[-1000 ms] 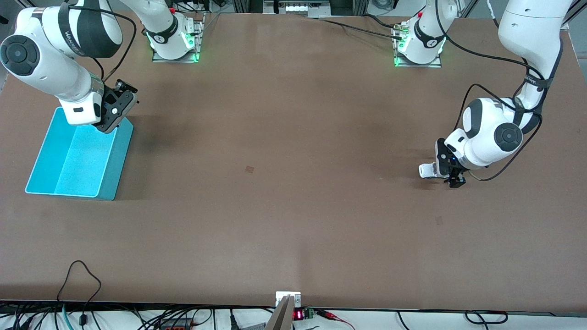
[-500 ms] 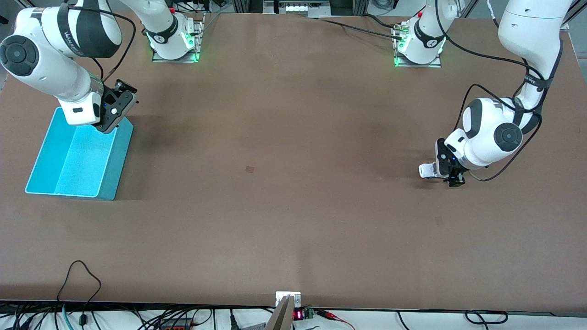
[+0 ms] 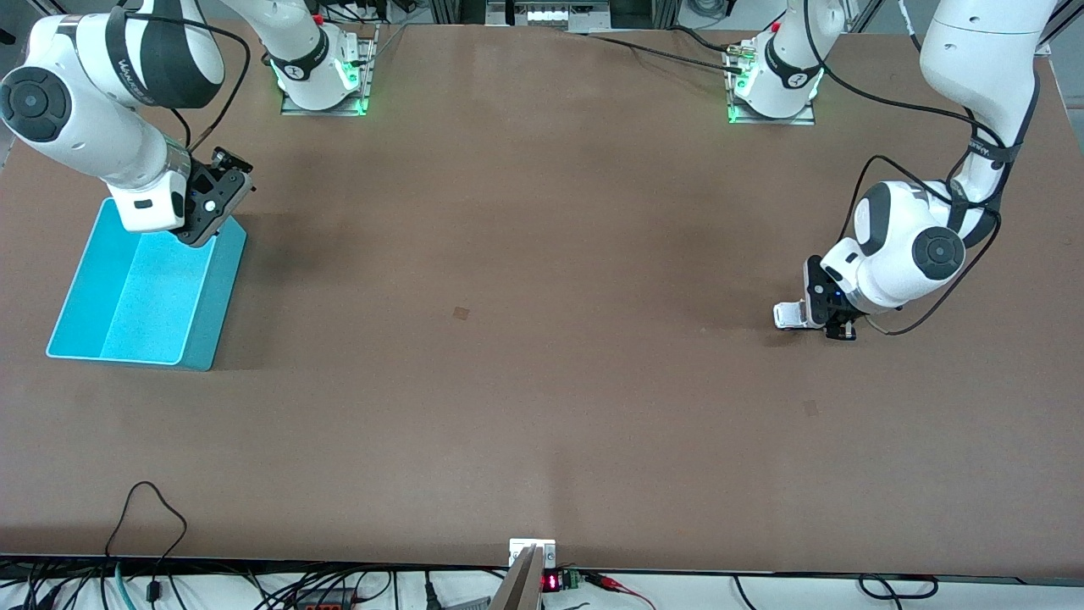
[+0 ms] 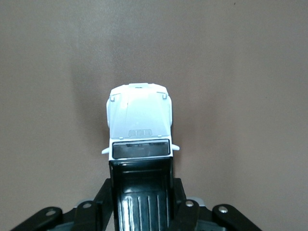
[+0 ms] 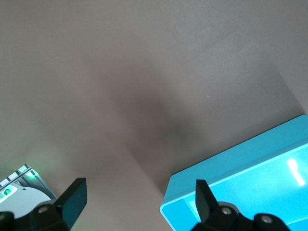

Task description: Wind and store white jeep toy

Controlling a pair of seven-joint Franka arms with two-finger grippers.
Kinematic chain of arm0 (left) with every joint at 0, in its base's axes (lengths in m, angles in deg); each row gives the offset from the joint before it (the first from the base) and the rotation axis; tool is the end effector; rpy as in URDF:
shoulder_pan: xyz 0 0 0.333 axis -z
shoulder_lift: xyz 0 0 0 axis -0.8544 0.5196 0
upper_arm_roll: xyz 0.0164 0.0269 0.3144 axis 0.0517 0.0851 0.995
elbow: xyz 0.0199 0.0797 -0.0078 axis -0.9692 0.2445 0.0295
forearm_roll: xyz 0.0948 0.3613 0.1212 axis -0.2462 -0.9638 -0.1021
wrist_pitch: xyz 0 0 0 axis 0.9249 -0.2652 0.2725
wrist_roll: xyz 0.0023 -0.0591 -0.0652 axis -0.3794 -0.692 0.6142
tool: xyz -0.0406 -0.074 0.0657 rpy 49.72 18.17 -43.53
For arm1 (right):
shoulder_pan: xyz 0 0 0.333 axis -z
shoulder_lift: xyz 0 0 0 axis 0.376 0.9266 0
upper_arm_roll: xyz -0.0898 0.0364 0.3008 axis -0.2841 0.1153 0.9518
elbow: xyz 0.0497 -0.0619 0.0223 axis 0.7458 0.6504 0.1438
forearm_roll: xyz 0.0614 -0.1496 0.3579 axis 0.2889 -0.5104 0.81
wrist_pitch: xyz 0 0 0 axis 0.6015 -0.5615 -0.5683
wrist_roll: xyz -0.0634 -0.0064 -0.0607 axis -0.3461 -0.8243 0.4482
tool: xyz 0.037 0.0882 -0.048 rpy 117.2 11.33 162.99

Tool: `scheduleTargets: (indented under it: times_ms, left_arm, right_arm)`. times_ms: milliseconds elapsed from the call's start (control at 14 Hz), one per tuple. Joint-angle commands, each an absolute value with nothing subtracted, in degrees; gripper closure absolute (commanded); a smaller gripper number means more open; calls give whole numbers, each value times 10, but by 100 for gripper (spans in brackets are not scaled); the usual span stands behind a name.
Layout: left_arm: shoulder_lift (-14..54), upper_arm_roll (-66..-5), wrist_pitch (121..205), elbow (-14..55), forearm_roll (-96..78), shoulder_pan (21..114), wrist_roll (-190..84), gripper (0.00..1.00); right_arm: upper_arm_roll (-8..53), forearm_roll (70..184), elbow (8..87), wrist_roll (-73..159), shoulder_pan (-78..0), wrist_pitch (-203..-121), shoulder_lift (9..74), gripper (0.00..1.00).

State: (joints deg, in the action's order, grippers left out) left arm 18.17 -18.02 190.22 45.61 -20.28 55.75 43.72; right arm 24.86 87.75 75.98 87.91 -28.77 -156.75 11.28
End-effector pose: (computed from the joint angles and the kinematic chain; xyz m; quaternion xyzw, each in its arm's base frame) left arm 0.5565 0.0203 0.1934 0.7050 -0.7084 -0.0297 0.0164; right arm 0.4851 0.0272 0.4122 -0.8848 -0.4568 0.0894 0.0232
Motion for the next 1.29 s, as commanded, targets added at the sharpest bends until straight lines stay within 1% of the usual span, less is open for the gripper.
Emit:
scheduleTargets:
  times_ms: [0,71,429,571,786,1000,1214]
  left_arm:
    - [184,-182,1905,452,-206,555,448,59]
    - [184,-182,1905,452,-205,555,448,61]
    - [184,-182,1904,452,-205,555,447,63]
    - [184,-183,1905,452,-204,556,442,69]
    - [184,-183,1904,444,-205,556,442,80]
    - [183,-183,1904,443,-204,556,442,83]
    - [184,-183,1904,443,-204,556,441,83]
  right_arm:
    - [248,873,749,891,-283,-1561,119,0]
    - [248,873,749,891,-283,-1561,120,0]
    - [248,873,749,894,-283,-1561,120,0]
    - [247,873,748,908,-281,-1561,123,0]
    - [246,873,747,912,-281,-1561,125,0]
    - [246,873,747,913,-281,-1561,125,0]
    - [246,873,747,920,-281,-1562,126,0]
